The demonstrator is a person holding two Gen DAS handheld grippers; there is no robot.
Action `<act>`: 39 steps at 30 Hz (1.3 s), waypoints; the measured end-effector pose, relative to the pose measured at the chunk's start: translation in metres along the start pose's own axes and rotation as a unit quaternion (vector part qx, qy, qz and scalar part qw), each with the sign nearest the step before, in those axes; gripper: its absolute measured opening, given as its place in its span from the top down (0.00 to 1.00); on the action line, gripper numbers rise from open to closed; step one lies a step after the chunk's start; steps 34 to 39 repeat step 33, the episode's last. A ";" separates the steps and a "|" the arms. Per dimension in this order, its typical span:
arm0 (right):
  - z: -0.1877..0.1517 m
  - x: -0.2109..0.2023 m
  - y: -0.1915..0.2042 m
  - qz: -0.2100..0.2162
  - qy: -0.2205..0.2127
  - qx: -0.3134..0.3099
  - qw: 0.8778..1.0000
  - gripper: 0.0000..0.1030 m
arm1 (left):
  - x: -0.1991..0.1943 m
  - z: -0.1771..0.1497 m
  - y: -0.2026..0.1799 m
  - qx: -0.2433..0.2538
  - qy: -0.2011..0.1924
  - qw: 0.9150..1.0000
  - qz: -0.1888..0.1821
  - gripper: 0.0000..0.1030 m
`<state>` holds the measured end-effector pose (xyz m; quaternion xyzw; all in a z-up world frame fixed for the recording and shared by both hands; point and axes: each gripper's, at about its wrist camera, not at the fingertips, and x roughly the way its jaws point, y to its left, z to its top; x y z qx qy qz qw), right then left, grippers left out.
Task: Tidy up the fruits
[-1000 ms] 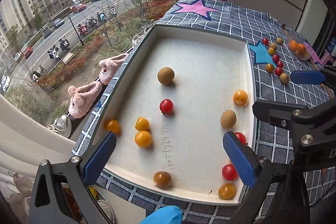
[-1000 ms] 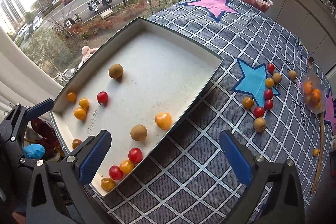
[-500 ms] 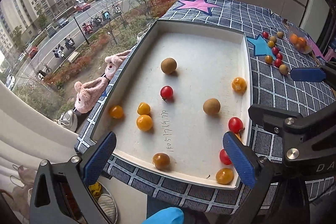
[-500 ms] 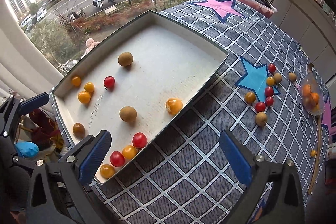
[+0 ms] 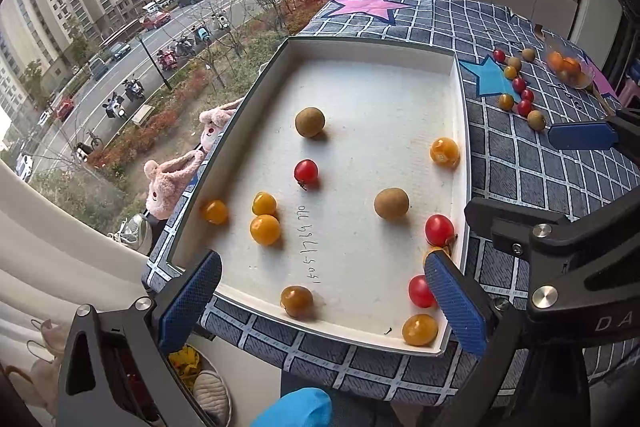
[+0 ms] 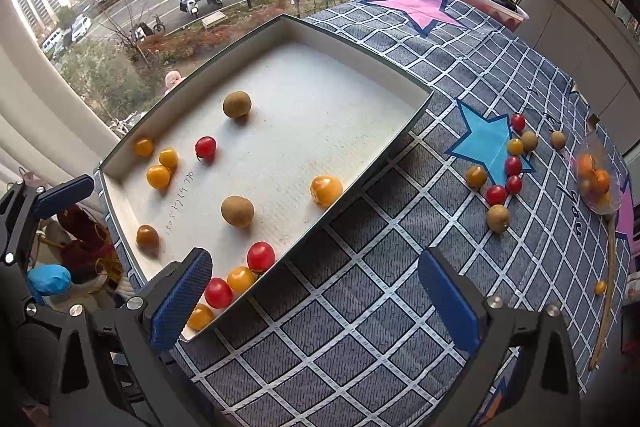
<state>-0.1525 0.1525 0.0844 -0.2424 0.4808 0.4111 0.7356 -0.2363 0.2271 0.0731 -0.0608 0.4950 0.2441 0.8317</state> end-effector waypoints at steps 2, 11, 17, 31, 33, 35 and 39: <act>0.000 0.000 0.000 0.002 0.000 0.000 1.000 0.00 | 0.001 0.000 -0.001 0.002 0.002 1.000 0.001 0.01; -0.002 0.002 0.001 0.005 -0.001 -0.004 1.000 0.00 | 0.000 -0.003 -0.002 0.003 0.005 1.000 0.004 0.01; -0.003 0.003 0.004 0.008 -0.002 -0.007 1.000 0.00 | -0.002 -0.005 -0.005 0.008 0.005 1.000 0.009 0.01; -0.007 0.005 0.009 0.012 0.000 -0.017 1.000 0.00 | -0.003 -0.011 -0.005 -0.004 -0.003 1.000 0.008 0.01; -0.007 0.005 0.009 0.012 0.000 -0.017 1.000 0.00 | -0.004 -0.011 -0.006 0.000 -0.005 1.000 0.010 0.01; -0.007 0.005 0.009 0.012 0.000 -0.017 1.000 0.00 | -0.004 -0.011 -0.006 0.000 -0.005 1.000 0.010 0.01; -0.007 0.005 0.009 0.012 0.000 -0.017 1.000 0.00 | -0.004 -0.011 -0.006 0.000 -0.005 1.000 0.010 0.01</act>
